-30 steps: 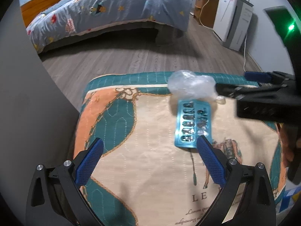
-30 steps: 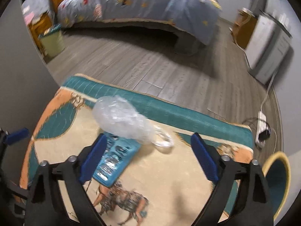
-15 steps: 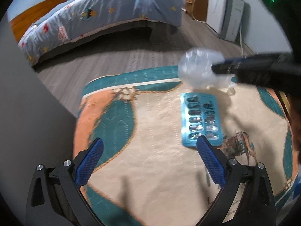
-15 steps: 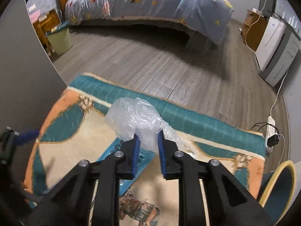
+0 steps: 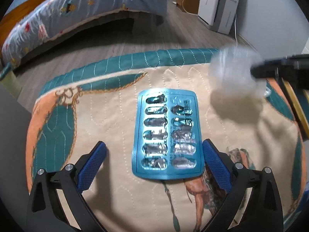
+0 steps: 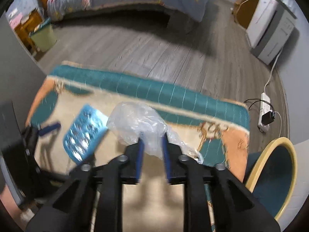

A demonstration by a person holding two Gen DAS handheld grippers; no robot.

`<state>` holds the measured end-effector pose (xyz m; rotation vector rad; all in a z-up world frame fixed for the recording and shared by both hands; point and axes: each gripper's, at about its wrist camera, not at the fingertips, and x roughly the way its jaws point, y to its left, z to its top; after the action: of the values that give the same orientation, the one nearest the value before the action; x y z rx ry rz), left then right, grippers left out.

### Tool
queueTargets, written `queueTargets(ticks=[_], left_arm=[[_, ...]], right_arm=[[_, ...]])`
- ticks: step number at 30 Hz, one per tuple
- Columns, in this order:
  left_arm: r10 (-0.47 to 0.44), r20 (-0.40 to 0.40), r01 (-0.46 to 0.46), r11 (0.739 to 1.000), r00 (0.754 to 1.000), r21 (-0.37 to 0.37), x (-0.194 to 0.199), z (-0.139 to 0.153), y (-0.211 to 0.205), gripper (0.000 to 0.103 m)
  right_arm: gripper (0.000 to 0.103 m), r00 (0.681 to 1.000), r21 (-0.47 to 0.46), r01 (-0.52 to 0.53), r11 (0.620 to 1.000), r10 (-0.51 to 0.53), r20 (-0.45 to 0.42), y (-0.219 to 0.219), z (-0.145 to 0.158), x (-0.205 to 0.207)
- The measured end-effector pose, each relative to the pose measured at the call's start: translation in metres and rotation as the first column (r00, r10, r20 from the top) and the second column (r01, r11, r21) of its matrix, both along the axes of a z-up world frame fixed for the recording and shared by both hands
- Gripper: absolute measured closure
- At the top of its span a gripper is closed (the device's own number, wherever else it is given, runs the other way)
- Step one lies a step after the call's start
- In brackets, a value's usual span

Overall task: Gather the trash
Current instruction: 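Grasp the clear plastic bag with the right tool while the left tool grasps the blue blister pack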

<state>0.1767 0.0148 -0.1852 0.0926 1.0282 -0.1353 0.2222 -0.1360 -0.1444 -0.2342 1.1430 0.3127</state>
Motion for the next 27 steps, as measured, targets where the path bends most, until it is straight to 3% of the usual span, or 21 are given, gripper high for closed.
queueTargets(ticks=[1,2,5,8,12,13,17,19,20,27], left_arm=[[-0.002,0.001,0.002,1.0,1.0,0.005,0.001,0.0,-0.001,0.005],[-0.004,0.005,0.004,1.0,1.0,0.006,0.002,0.0,-0.001,0.005],[-0.018,0.018,0.018,1.0,1.0,0.016,0.002,0.0,0.001,0.008],[-0.041,0.031,0.041,0.999,0.999,0.014,0.003,0.001,0.004,0.012],[-0.087,0.05,0.086,0.996,0.995,0.026,-0.001,0.003,-0.004,0.028],[-0.096,0.052,0.095,0.995,0.994,0.025,-0.002,0.004,-0.004,0.034],[-0.112,0.049,0.11,0.993,0.993,0.028,-0.004,0.005,-0.006,0.034],[-0.113,0.045,0.111,0.993,0.993,0.03,-0.003,0.006,-0.005,0.034],[-0.112,0.047,0.11,0.993,0.993,0.033,-0.003,0.007,-0.006,0.034],[-0.101,0.079,0.1,0.995,0.992,0.02,-0.006,0.019,-0.006,0.034]], right_arm=[[0.044,1.0,-0.019,-0.016,1.0,0.016,-0.002,0.001,-0.005,-0.002],[0.036,1.0,-0.033,-0.03,0.999,0.03,0.002,0.001,-0.008,-0.004],[0.036,0.999,-0.054,-0.052,0.997,0.052,0.009,0.001,-0.016,-0.006],[0.034,0.999,-0.011,-0.039,0.999,0.039,0.001,0.002,-0.018,-0.001],[0.034,0.996,-0.02,-0.082,0.996,0.082,0.027,0.015,-0.02,-0.002],[0.036,0.995,-0.023,-0.092,0.995,0.093,0.027,0.018,-0.02,-0.003],[0.067,0.994,-0.027,-0.108,0.994,0.109,0.02,0.024,-0.019,-0.006],[0.071,0.994,-0.013,-0.109,0.994,0.109,0.021,0.023,-0.015,-0.007],[0.079,0.994,-0.01,-0.108,0.994,0.108,0.023,0.023,-0.012,-0.008],[0.085,0.995,0.003,-0.093,0.996,0.093,0.028,0.012,0.007,-0.013]])
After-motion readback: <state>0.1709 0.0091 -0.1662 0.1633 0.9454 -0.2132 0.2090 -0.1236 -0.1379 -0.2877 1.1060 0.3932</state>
